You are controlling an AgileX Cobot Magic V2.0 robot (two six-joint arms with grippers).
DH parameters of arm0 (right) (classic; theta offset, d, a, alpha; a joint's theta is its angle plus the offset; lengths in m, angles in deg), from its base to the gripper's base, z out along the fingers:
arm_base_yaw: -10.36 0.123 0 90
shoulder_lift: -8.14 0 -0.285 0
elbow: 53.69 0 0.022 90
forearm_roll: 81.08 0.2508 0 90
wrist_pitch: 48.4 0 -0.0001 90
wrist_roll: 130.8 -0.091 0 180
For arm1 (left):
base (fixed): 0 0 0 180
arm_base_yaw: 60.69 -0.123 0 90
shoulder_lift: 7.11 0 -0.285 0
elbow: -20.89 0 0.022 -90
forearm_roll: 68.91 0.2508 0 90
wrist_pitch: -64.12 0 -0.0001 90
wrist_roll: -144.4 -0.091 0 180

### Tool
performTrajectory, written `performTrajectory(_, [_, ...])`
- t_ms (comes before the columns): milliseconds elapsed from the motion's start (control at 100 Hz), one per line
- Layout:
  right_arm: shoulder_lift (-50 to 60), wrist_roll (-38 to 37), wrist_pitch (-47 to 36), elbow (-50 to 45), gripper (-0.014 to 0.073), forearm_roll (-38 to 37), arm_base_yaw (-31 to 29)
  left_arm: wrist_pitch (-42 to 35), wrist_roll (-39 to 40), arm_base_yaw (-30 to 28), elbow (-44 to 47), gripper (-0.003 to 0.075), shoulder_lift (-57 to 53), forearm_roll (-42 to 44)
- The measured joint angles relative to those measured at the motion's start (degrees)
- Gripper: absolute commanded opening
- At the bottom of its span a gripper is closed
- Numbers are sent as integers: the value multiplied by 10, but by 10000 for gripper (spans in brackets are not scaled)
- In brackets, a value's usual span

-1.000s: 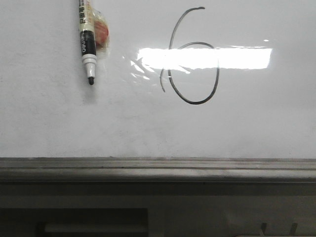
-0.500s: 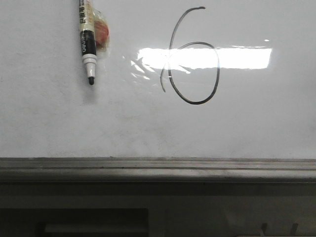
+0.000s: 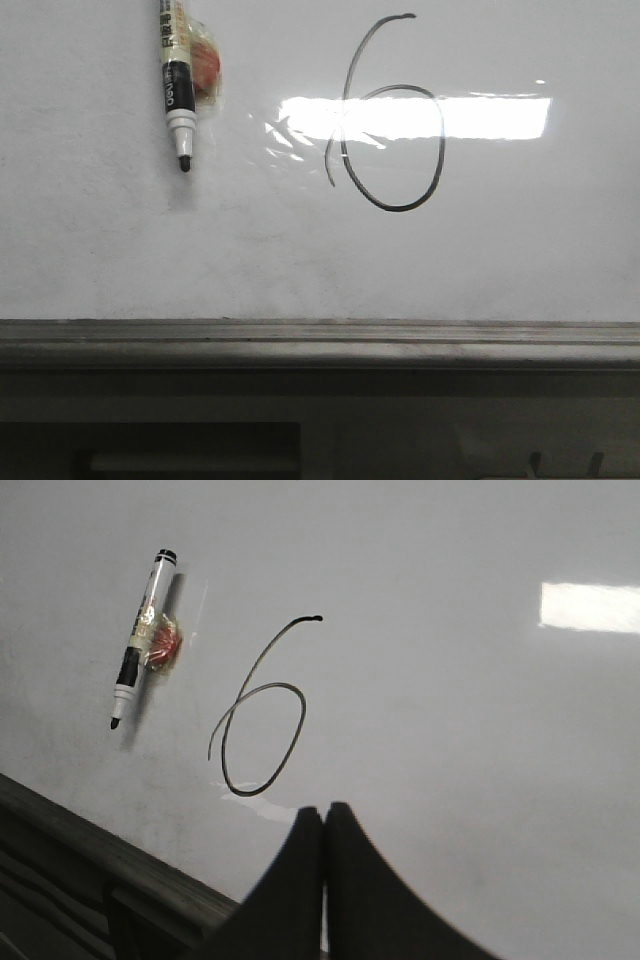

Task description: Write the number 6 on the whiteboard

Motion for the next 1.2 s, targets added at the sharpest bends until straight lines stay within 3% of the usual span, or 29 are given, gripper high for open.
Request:
performTrajectory(320, [0, 1, 0, 0, -65, 1, 0, -3, 0, 0, 1, -20, 0, 11])
performTrajectory(430, [0, 1, 0, 0, -64, 1, 0, 4, 29, -9, 9, -20, 0, 117])
performTrajectory(520, [0, 1, 0, 0, -64, 1, 0, 5, 131, -34, 23, -20, 4, 242])
performTrajectory(690, [0, 1, 0, 0, -65, 1, 0, 10, 390, -162, 62, -20, 34, 471])
performTrajectory(830, [0, 1, 0, 0, -65, 1, 0, 19, 529, -292, 90, -20, 39, 618])
performTrajectory(970, [0, 1, 0, 0, -65, 1, 0, 36, 586, -375, 101, -20, 18, 674])
performTrajectory(1200, [0, 1, 0, 0, -65, 1, 0, 75, 597, -446, 101, -20, -5, 714])
